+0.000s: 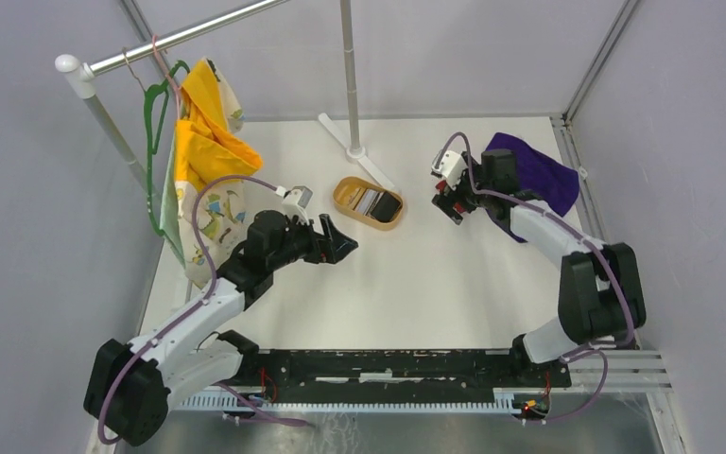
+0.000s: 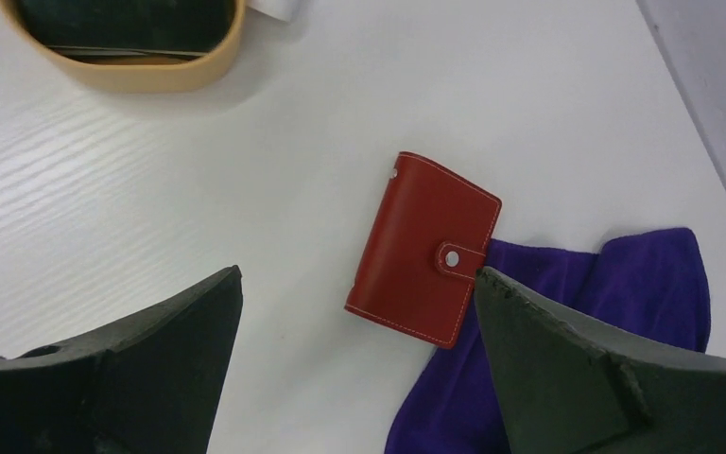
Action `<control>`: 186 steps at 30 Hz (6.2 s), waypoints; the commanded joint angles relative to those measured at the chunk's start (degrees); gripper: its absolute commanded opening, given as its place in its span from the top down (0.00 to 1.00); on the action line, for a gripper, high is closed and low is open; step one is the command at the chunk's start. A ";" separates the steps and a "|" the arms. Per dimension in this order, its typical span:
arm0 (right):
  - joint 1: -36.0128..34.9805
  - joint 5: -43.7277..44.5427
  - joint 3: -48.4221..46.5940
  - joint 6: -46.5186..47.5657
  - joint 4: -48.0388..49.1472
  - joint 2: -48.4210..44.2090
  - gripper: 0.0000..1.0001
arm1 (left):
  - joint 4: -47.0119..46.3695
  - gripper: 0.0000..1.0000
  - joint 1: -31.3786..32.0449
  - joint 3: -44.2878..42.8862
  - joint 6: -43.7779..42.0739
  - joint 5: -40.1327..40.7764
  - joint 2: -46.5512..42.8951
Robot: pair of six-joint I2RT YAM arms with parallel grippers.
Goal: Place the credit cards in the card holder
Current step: Move the card holder to the center of the board, then open the card holder at the center of the board.
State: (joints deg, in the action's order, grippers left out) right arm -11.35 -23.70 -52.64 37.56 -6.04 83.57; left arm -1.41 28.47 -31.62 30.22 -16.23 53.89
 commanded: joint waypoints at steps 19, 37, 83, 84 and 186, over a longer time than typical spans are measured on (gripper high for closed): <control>-2.03 22.25 -17.43 -10.32 -3.42 26.33 0.13 | -22.00 0.08 0.85 5.72 8.73 -5.28 8.34; -2.21 10.37 -2.65 -6.61 -10.76 17.50 0.57 | -26.46 0.09 5.43 11.79 10.77 -3.44 2.15; -3.82 -26.58 12.20 -2.40 -21.77 5.55 0.58 | -53.39 0.35 27.51 13.41 25.32 19.02 38.33; -5.66 -26.79 12.05 -1.03 -22.86 5.22 0.58 | -53.44 0.35 27.48 13.95 25.33 19.31 37.97; -5.50 -35.85 17.98 24.68 -17.19 -14.49 1.00 | -17.29 0.35 23.46 -7.14 -2.97 13.21 26.46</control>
State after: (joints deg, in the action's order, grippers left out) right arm -18.68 -53.12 -37.67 71.40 -34.20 73.65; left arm -18.31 52.25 -38.70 27.11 -5.43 87.07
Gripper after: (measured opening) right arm 0.017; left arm 0.623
